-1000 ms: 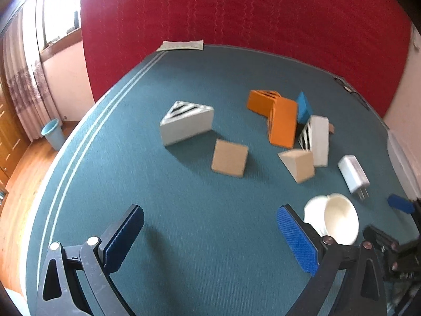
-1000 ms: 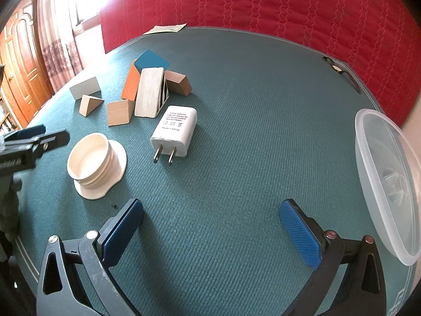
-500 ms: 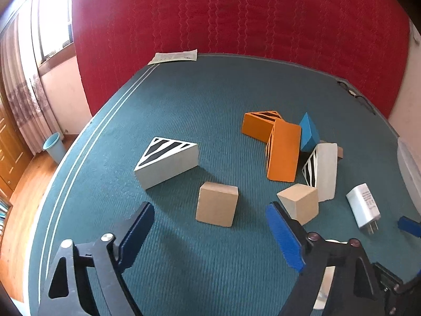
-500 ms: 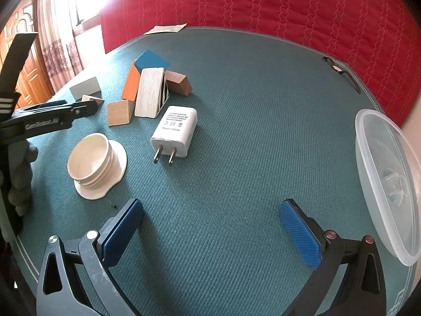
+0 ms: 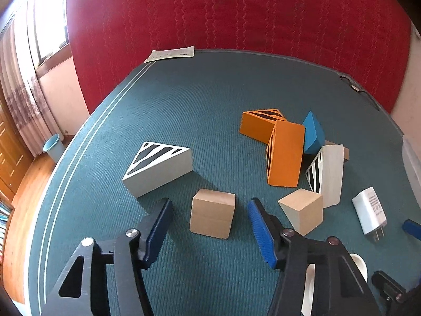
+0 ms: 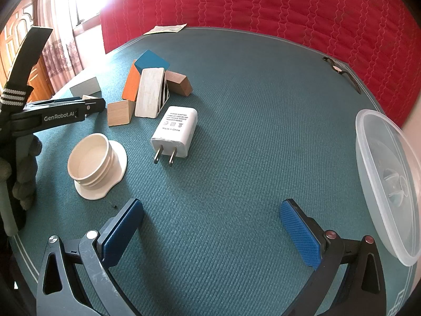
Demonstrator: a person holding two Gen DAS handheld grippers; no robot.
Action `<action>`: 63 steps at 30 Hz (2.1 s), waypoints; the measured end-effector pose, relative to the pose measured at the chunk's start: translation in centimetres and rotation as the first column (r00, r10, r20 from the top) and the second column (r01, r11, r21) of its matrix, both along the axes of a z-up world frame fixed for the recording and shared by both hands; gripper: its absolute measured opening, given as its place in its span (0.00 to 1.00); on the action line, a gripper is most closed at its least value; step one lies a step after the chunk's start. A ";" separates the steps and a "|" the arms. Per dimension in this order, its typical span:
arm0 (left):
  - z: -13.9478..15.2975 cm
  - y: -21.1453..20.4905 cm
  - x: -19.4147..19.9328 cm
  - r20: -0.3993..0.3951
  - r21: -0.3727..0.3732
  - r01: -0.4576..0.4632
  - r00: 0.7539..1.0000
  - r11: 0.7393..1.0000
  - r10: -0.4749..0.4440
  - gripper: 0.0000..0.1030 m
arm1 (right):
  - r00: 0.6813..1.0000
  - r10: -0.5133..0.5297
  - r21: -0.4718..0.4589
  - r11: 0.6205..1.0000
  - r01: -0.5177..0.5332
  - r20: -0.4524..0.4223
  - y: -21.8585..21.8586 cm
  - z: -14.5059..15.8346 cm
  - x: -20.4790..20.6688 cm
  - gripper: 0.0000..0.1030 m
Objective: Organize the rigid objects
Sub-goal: 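Lower the left gripper onto the light wood cube and close it, then close the right gripper on the white cup with saucer while the left gripper holds the cube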
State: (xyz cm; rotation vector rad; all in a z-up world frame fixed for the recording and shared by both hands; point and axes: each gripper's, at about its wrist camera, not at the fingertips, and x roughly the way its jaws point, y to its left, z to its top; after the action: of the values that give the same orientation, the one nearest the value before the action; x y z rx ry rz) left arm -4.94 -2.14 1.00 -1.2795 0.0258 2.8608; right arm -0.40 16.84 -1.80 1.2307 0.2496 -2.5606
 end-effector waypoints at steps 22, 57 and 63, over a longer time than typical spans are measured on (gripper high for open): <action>0.2 0.0 0.6 -0.014 0.005 -0.016 1.000 1.000 0.016 0.32 | 1.000 0.017 -0.025 1.000 -0.017 -0.002 0.2 0.2 0.5 1.00; 0.7 -0.8 1.4 -0.051 0.006 -0.069 0.996 0.998 0.069 0.32 | 0.971 0.227 -0.068 0.970 -0.232 -0.070 -8.4 1.0 1.8 0.52; 0.7 -0.5 1.4 -0.051 0.003 -0.073 0.996 0.997 0.073 0.32 | 0.979 0.195 -0.100 0.975 -0.201 -0.064 -7.4 1.2 1.9 0.52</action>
State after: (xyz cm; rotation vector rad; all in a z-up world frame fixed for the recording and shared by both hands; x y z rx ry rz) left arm -3.58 -2.68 1.68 -1.2318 -0.0232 2.9542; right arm 1.48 9.47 -0.60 1.0447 0.2326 -2.4043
